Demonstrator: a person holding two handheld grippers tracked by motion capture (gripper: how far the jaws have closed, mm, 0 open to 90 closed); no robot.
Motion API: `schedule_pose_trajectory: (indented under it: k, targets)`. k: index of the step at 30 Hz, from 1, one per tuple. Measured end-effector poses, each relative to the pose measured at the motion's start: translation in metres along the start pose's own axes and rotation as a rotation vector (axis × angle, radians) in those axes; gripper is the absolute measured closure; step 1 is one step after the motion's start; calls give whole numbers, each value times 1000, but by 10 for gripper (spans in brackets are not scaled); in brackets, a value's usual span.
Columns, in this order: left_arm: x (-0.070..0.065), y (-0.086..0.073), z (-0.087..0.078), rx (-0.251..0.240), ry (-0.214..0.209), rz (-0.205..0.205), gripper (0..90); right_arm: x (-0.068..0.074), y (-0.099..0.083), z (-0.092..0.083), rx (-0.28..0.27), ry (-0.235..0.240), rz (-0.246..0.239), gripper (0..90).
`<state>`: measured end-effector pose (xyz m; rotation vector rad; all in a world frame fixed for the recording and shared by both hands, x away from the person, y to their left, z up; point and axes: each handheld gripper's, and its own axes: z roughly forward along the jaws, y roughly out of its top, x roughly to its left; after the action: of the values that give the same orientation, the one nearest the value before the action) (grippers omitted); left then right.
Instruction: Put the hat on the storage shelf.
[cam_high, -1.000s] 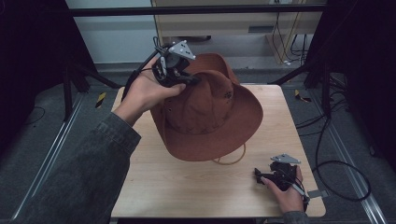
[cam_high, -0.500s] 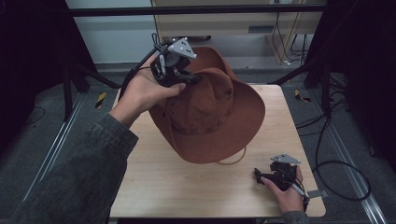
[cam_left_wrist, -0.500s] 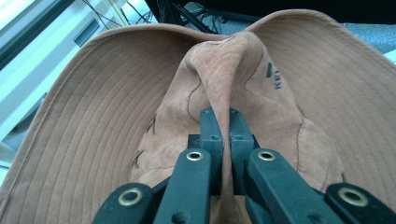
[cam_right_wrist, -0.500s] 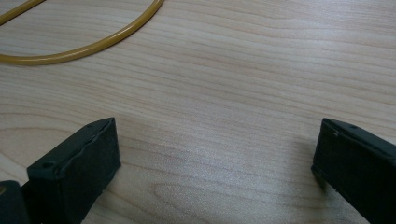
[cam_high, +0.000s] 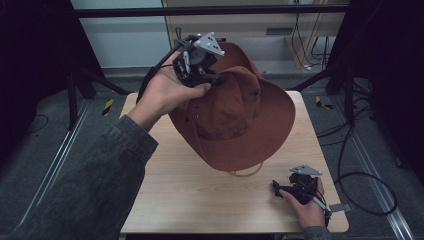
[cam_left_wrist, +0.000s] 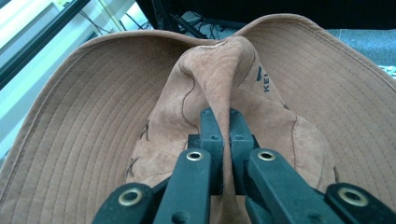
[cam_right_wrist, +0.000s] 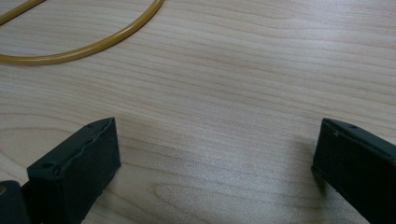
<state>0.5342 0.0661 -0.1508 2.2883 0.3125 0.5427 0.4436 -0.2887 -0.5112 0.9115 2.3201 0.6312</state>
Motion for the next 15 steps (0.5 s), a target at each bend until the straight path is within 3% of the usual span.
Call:
schedule_pose_trajectory:
  k: [15]
  targets:
    - [-8,29,46,12,-45,28,885,0,0,0,0,5,-2,7]
